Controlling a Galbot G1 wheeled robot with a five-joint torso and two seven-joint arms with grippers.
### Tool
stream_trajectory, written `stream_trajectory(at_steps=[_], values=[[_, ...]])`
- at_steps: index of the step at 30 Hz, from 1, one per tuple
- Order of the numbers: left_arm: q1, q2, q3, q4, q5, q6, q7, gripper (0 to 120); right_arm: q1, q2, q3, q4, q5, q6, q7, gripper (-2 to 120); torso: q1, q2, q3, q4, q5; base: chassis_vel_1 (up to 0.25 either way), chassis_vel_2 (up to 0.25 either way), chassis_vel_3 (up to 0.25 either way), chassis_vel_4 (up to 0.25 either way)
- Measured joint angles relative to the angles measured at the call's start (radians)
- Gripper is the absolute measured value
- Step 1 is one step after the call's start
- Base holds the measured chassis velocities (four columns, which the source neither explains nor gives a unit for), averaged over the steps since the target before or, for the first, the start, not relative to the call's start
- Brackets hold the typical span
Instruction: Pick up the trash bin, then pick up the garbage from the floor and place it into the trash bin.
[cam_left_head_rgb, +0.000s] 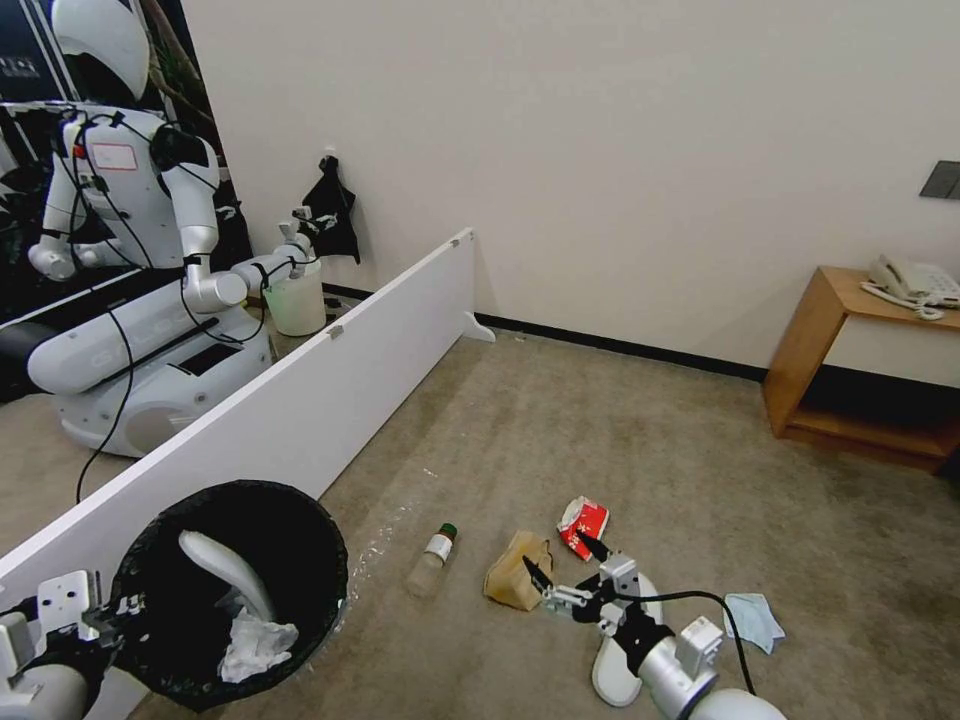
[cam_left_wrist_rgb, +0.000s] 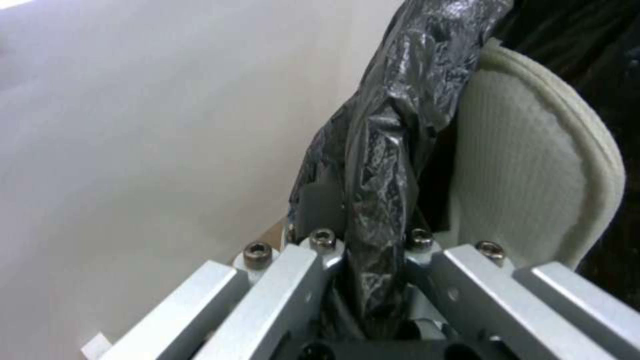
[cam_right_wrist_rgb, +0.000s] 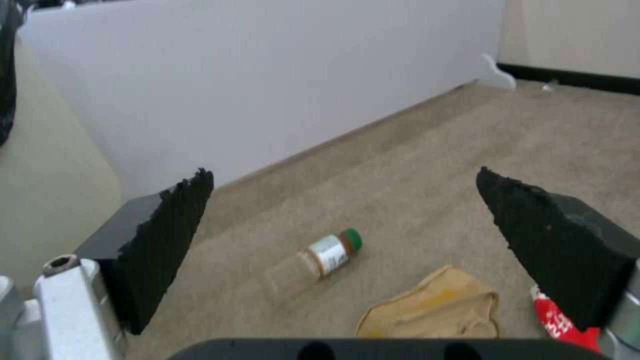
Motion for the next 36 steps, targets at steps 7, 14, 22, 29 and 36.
stream_trajectory(at_steps=[7,14,22,29,36], values=[[0.004,-0.012,0.004,-0.001,0.000,0.000,0.002,3,-0.006,0.005,-0.006,-0.023,-0.016,0.001,-0.023,100,0.000,0.000,0.000,0.0000,0.0000,0.000,0.000,0.000,0.000],[0.005,-0.008,0.002,-0.009,-0.003,0.001,0.004,3,-0.012,0.011,-0.001,-0.021,-0.017,0.002,-0.024,100,0.000,0.000,0.000,-0.0001,0.0000,0.000,0.000,0.000,0.000],[0.009,-0.006,0.001,-0.013,-0.006,0.002,0.004,3,-0.015,0.018,0.002,-0.019,-0.018,0.000,-0.031,100,0.000,0.000,0.000,-0.0001,0.0000,0.000,0.000,0.000,0.000],[0.008,-0.005,0.001,-0.013,-0.008,0.003,0.005,3,-0.017,0.017,0.010,-0.016,-0.017,-0.001,-0.038,100,0.000,0.000,0.000,-0.0001,0.0000,0.000,0.000,0.000,0.000],[0.003,-0.002,0.003,-0.011,-0.009,0.003,0.005,3,-0.013,0.016,0.012,-0.016,-0.013,-0.002,-0.038,100,0.000,0.000,0.000,0.0000,0.0000,-0.034,0.054,0.044,-0.045]])
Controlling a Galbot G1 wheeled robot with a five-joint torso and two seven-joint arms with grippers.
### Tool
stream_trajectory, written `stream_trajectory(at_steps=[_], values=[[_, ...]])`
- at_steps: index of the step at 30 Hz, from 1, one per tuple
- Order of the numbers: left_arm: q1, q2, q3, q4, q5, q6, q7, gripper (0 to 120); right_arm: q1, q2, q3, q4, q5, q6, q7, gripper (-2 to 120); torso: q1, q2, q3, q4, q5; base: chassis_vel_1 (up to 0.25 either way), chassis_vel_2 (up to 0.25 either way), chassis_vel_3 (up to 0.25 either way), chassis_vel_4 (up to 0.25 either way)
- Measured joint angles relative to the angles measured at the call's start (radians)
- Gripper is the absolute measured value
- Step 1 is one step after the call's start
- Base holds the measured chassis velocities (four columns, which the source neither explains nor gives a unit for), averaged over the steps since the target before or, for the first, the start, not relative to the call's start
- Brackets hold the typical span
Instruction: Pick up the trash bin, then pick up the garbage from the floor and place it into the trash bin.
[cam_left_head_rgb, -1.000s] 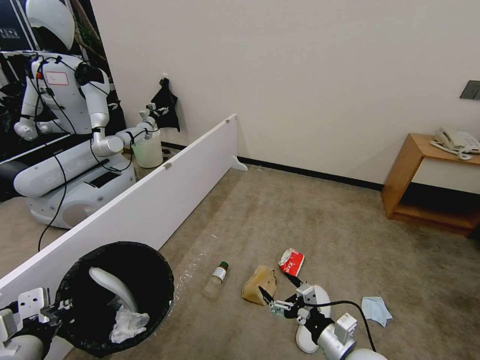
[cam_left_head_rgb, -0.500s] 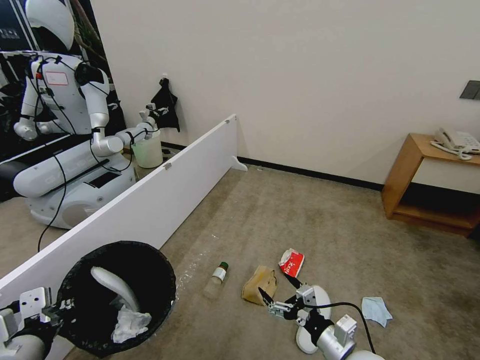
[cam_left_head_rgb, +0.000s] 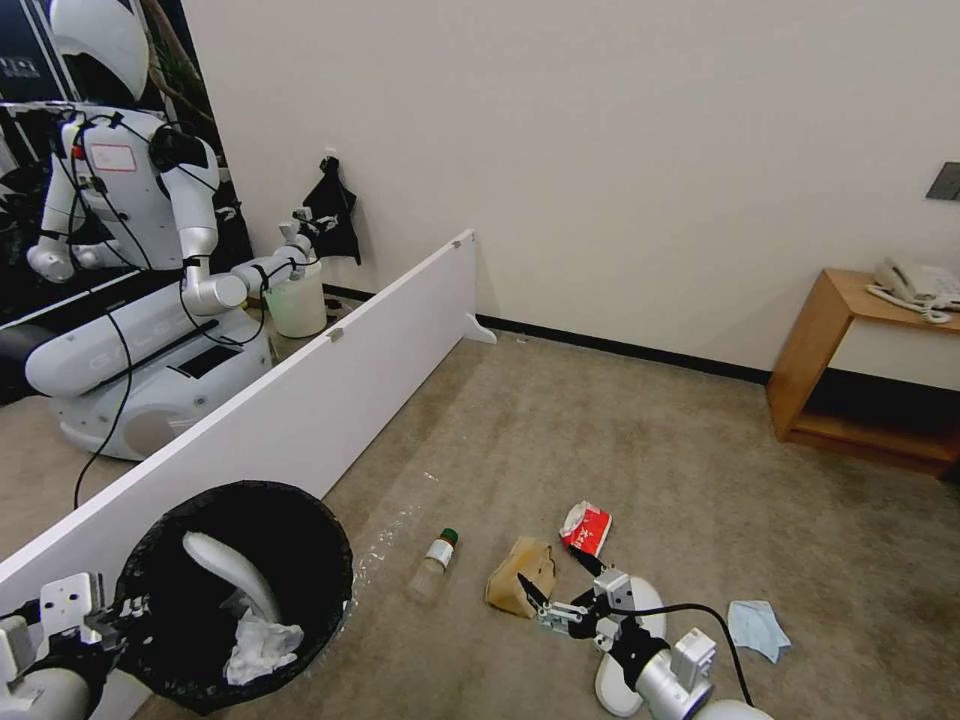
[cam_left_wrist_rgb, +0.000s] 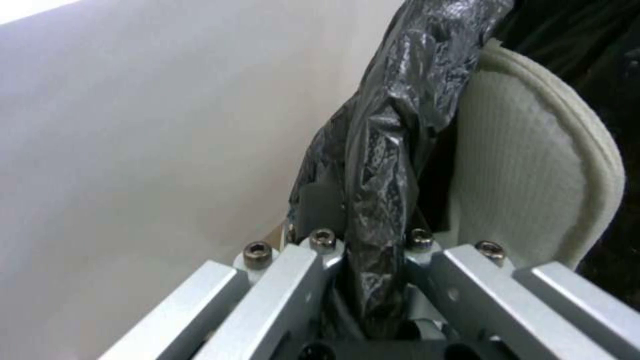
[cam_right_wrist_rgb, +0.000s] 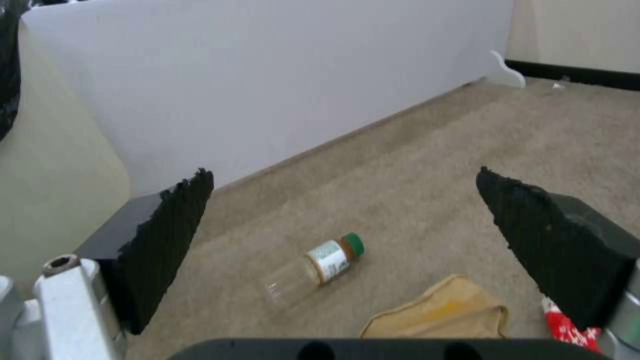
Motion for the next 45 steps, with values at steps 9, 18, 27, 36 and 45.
stream_trajectory(at_steps=[9,18,27,36,45], values=[[-0.010,0.005,0.003,0.007,-0.001,0.001,0.000,3,0.004,0.000,0.000,-0.006,0.005,0.000,-0.007,100,0.000,0.000,0.000,-0.0001,0.0000,-0.052,0.050,0.057,-0.049],[-0.012,0.006,0.005,0.011,-0.002,0.001,0.000,3,0.005,0.000,-0.001,-0.010,0.006,0.000,-0.010,100,0.000,0.000,0.000,0.0000,0.0000,-0.061,0.053,0.059,-0.058],[-0.014,0.006,0.005,0.012,-0.003,0.001,0.001,3,0.010,0.002,-0.006,-0.013,0.006,0.001,-0.011,100,0.000,0.000,0.000,-0.0001,0.0000,-0.067,0.065,0.069,-0.063],[-0.013,0.006,0.004,0.012,-0.004,0.001,0.001,3,0.012,0.003,-0.009,-0.015,0.007,0.002,-0.014,100,0.000,0.000,0.000,0.0000,0.0000,-0.058,0.068,0.078,-0.070],[-0.012,0.007,0.001,0.011,-0.006,0.001,0.001,3,0.015,0.006,-0.011,-0.019,0.008,0.002,-0.019,100,0.000,0.000,0.000,-0.0001,0.0000,-0.068,0.060,0.069,-0.071]])
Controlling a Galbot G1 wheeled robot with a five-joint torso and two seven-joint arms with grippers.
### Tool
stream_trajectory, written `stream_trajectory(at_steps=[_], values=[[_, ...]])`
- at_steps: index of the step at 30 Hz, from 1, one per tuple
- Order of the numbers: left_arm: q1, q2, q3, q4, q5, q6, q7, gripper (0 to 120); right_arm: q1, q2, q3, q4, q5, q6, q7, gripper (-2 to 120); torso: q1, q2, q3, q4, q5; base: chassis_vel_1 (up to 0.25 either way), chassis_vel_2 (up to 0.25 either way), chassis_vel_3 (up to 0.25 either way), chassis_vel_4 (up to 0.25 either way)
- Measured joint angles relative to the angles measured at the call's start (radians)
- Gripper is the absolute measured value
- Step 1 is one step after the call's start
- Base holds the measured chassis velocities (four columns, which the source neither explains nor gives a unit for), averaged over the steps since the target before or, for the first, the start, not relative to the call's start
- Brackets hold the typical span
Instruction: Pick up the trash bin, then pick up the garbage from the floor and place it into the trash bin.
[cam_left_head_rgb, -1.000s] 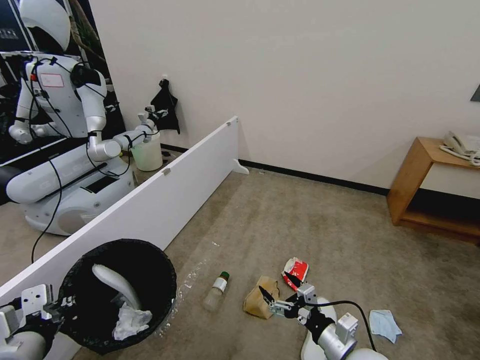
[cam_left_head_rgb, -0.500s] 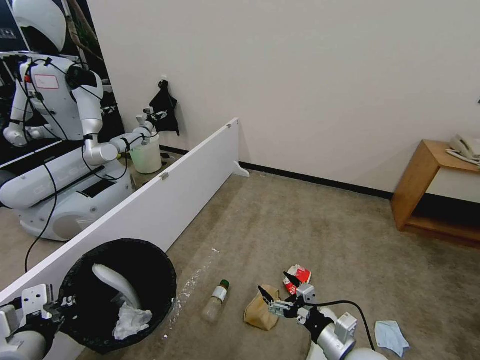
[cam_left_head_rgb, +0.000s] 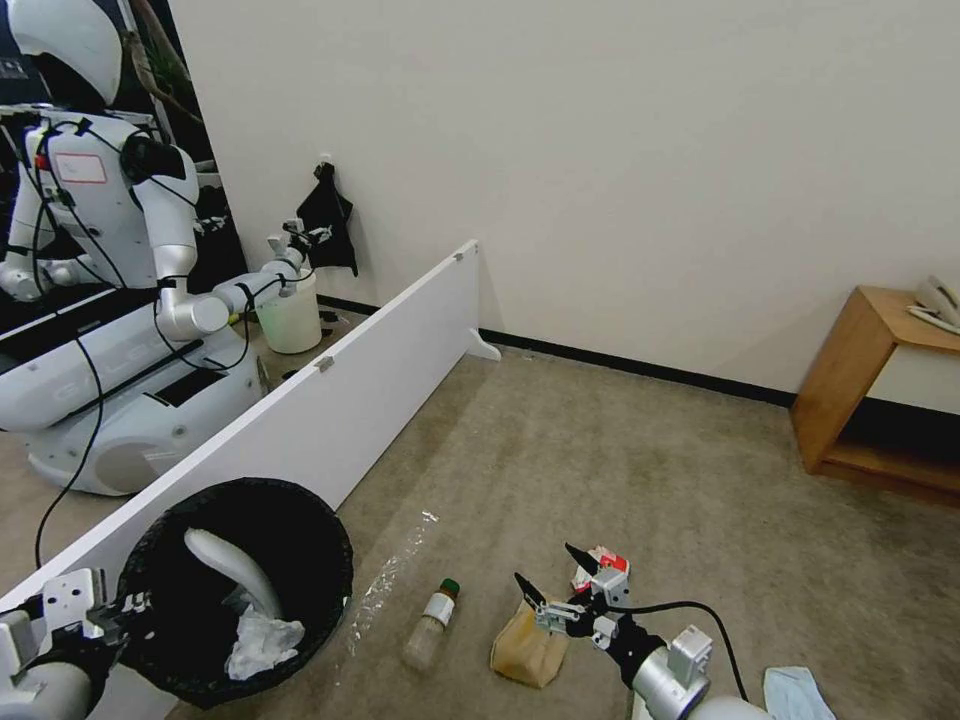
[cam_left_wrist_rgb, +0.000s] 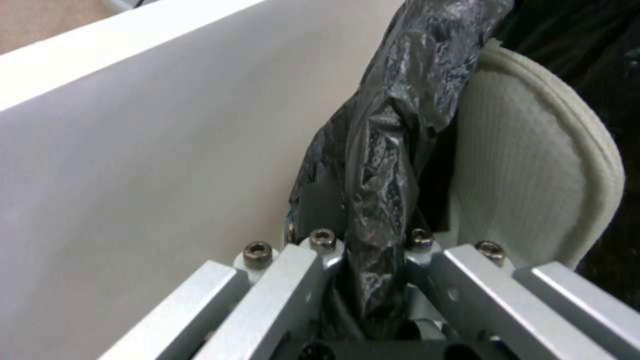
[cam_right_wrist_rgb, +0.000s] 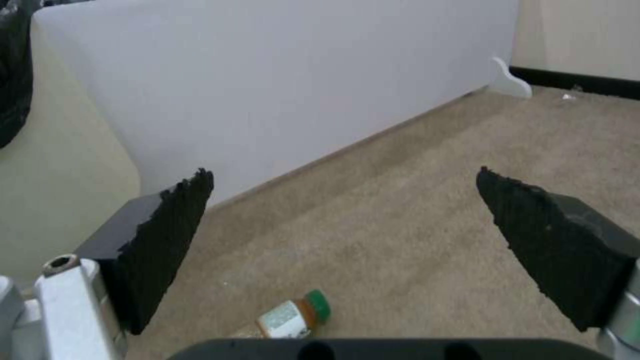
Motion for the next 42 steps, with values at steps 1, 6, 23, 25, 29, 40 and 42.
stream_trajectory(at_steps=[1,6,23,25,29,40,42], values=[[0.000,0.000,0.000,0.000,0.000,0.000,0.000,3,0.001,0.001,-0.001,-0.001,0.000,0.001,0.000,100,0.000,0.000,0.000,0.0000,0.0000,-0.057,0.062,0.078,-0.056],[0.005,0.000,-0.006,-0.006,-0.006,0.001,0.000,3,0.009,0.008,-0.008,-0.014,0.000,0.006,-0.006,100,0.000,0.000,0.000,0.0001,0.0000,-0.063,0.072,0.067,-0.062],[0.011,-0.002,-0.016,-0.014,-0.014,0.004,-0.001,3,0.047,0.033,-0.066,-0.018,-0.011,0.003,0.081,100,0.000,0.000,0.000,-0.0001,-0.0001,-0.051,0.050,0.051,-0.053],[0.013,-0.003,-0.016,-0.016,-0.014,0.005,-0.002,3,0.064,0.045,-0.089,-0.016,-0.009,-0.020,0.129,100,0.000,0.000,0.000,0.0000,-0.0002,0.000,0.000,0.000,0.000],[0.018,-0.006,-0.019,-0.024,-0.014,0.005,-0.005,3,0.108,0.083,-0.142,-0.013,0.020,-0.117,0.222,100,0.000,0.000,0.000,0.0000,0.0000,0.000,0.000,0.000,0.000],[0.022,-0.014,-0.023,-0.027,-0.012,0.006,-0.009,3,0.219,0.208,-0.280,-0.067,0.077,-0.193,0.419,100,0.000,0.000,0.000,0.0001,-0.0003,0.000,0.000,0.000,0.000],[0.020,-0.014,-0.023,-0.029,-0.012,0.006,-0.014,3,0.239,0.233,-0.300,-0.084,0.111,-0.251,0.451,100,0.000,0.000,0.000,0.0000,-0.0002,0.000,0.000,0.000,0.000]])
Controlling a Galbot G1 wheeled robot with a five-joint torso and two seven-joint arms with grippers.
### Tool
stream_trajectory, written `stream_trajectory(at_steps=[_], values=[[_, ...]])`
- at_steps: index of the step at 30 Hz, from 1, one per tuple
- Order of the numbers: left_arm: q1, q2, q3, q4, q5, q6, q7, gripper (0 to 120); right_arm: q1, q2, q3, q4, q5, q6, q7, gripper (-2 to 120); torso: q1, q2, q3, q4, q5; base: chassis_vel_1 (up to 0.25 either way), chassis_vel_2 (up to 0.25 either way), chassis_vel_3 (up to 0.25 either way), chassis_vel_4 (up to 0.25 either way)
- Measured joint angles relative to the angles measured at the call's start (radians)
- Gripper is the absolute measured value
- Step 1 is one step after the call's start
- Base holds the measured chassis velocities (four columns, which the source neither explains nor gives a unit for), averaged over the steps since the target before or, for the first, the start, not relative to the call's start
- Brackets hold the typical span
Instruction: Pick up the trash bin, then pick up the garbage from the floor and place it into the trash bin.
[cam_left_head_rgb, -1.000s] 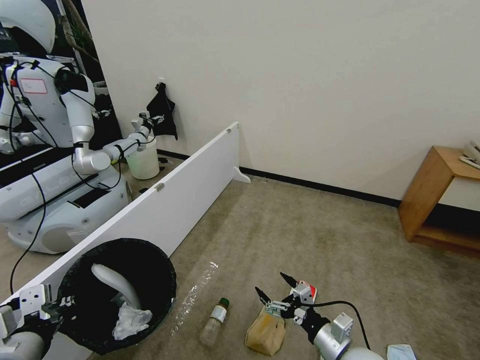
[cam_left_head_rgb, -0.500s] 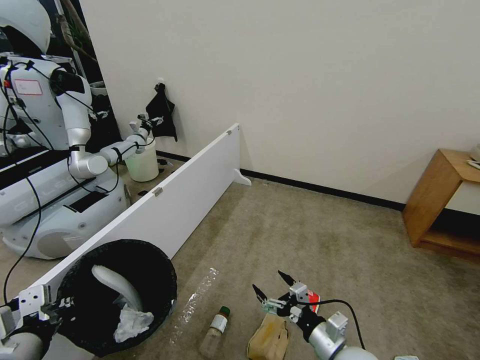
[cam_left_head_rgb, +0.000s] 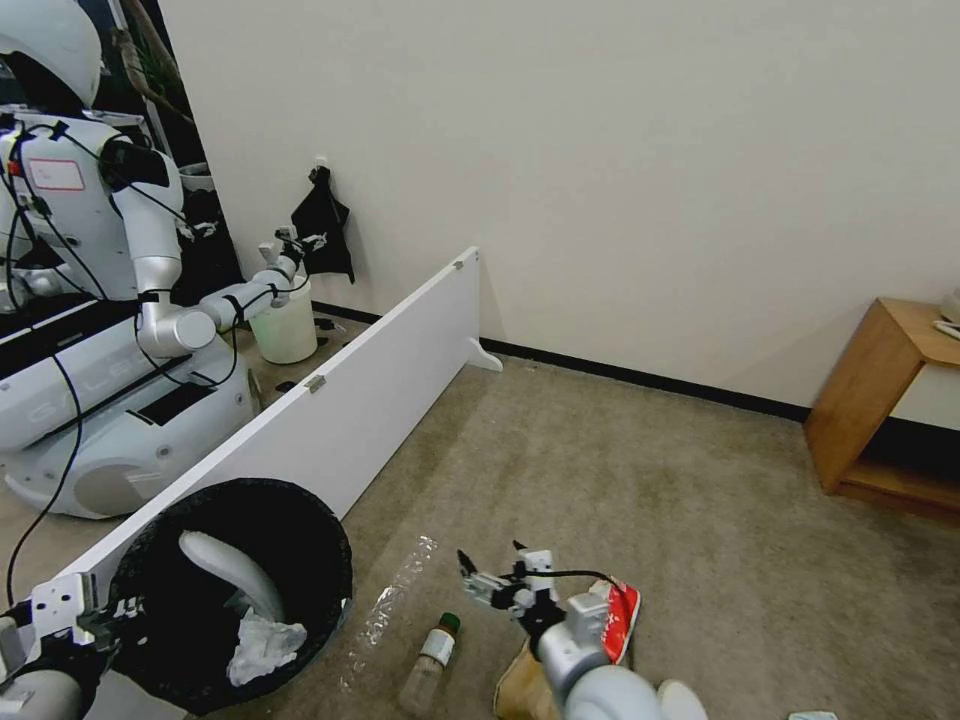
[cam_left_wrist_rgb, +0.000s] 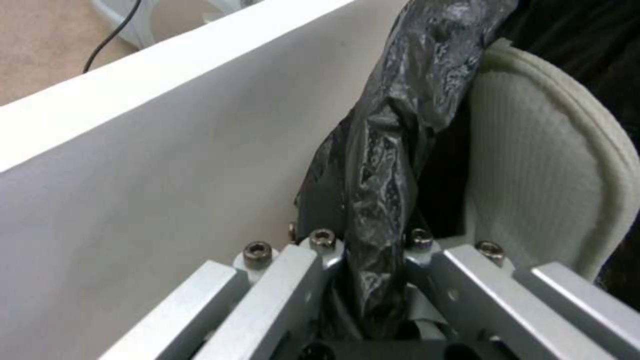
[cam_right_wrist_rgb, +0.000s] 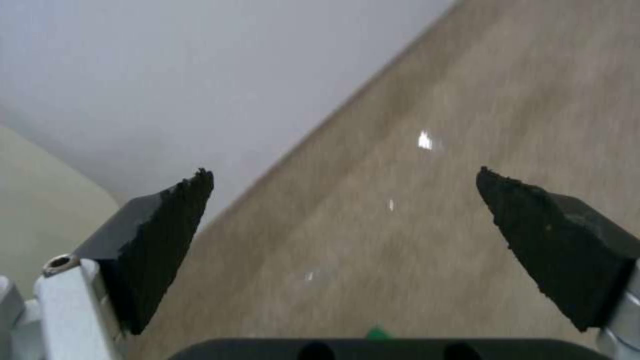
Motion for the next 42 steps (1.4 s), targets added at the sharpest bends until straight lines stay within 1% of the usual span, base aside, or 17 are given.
stream_trajectory(at_steps=[1,2,3,4,5,6,8,10,11,12,14,19,23,27,29,36,42], values=[[0.000,0.000,0.000,0.000,0.000,0.000,0.000,3,0.000,0.000,0.000,0.000,0.000,0.000,0.000,100,0.000,0.000,0.000,0.0000,0.0000,0.000,0.000,0.000,0.000],[0.000,0.000,0.000,0.000,-0.001,0.000,-0.001,3,0.006,0.010,-0.001,-0.005,0.018,-0.035,0.013,100,0.000,0.000,0.000,0.0000,0.0000,0.000,0.000,0.000,0.000],[-0.001,0.000,-0.001,-0.001,-0.002,0.000,-0.002,3,0.015,0.028,0.000,-0.017,0.057,-0.097,0.045,100,0.000,0.000,0.000,0.0000,0.0000,0.000,0.000,0.000,0.000],[-0.001,0.000,-0.001,-0.001,-0.002,0.000,-0.002,3,0.015,0.028,0.000,-0.017,0.057,-0.097,0.045,100,0.000,0.000,0.000,0.0000,0.0000,0.000,0.000,0.000,0.000],[0.000,0.000,-0.002,-0.002,-0.002,0.000,-0.003,3,0.021,0.042,0.003,-0.026,0.077,-0.140,0.072,100,0.000,0.000,0.000,0.0000,0.0000,0.000,0.000,0.000,0.000],[0.000,0.000,-0.002,-0.002,-0.002,0.000,-0.003,3,0.021,0.042,0.003,-0.026,0.077,-0.140,0.072,100,0.000,0.000,0.000,0.0000,0.0000,0.000,0.000,0.000,0.000],[0.003,-0.002,-0.006,-0.003,-0.004,0.000,-0.002,3,0.036,0.069,0.014,-0.050,0.143,-0.222,0.127,100,0.000,0.000,0.000,-0.0001,0.0000,0.000,0.000,0.000,0.000],[0.005,-0.003,-0.007,-0.003,-0.004,0.000,-0.003,3,0.040,0.076,0.017,-0.056,0.168,-0.242,0.146,100,0.000,0.000,0.000,0.0000,0.0001,0.000,0.000,0.000,0.000],[0.006,-0.003,-0.008,-0.004,-0.005,0.000,-0.002,3,0.045,0.086,0.020,-0.064,0.199,-0.272,0.171,100,0.000,0.000,0.000,0.0000,0.0001,0.000,0.000,0.000,0.000],[0.006,-0.003,-0.008,-0.004,-0.005,0.000,-0.002,3,0.045,0.086,0.020,-0.064,0.199,-0.272,0.171,100,0.000,0.000,0.000,0.0000,0.0001,0.000,0.000,0.000,0.000],[0.006,-0.003,-0.011,-0.007,-0.007,0.000,-0.003,3,0.050,0.106,0.022,-0.098,0.229,-0.314,0.199,100,0.000,0.000,0.000,0.0000,0.0001,0.000,0.000,0.000,0.000],[0.006,-0.003,-0.011,-0.008,-0.008,0.000,-0.003,3,0.055,0.120,0.027,-0.135,0.234,-0.317,0.200,100,0.000,0.000,0.000,0.0000,0.0002,0.000,0.000,0.000,0.000],[0.006,-0.003,-0.011,-0.008,-0.008,0.000,-0.003,3,0.076,0.144,0.038,-0.189,0.304,-0.321,0.218,100,0.000,0.000,0.000,0.0001,0.0002,0.000,0.000,0.000,0.000],[0.006,-0.002,-0.011,-0.008,-0.009,0.000,-0.003,3,0.088,0.162,0.043,-0.228,0.323,-0.320,0.218,100,0.000,0.000,0.000,0.0001,0.0002,0.000,0.000,0.000,0.000],[0.006,-0.002,-0.011,-0.008,-0.009,0.000,-0.003,3,0.099,0.187,0.053,-0.276,0.334,-0.317,0.219,100,0.000,0.000,0.000,0.0001,0.0002,0.000,0.000,0.000,0.000],[0.007,0.000,-0.015,-0.008,-0.012,0.000,-0.003,3,0.118,0.234,0.071,-0.361,0.332,-0.302,0.207,100,0.000,0.000,0.000,0.0001,0.0002,0.000,0.000,0.000,0.000],[0.008,-0.001,-0.017,-0.009,-0.014,0.000,-0.003,3,0.126,0.276,0.087,-0.436,0.300,-0.283,0.179,100,0.000,0.000,0.000,0.0000,0.0002,0.000,0.000,0.000,0.000]])
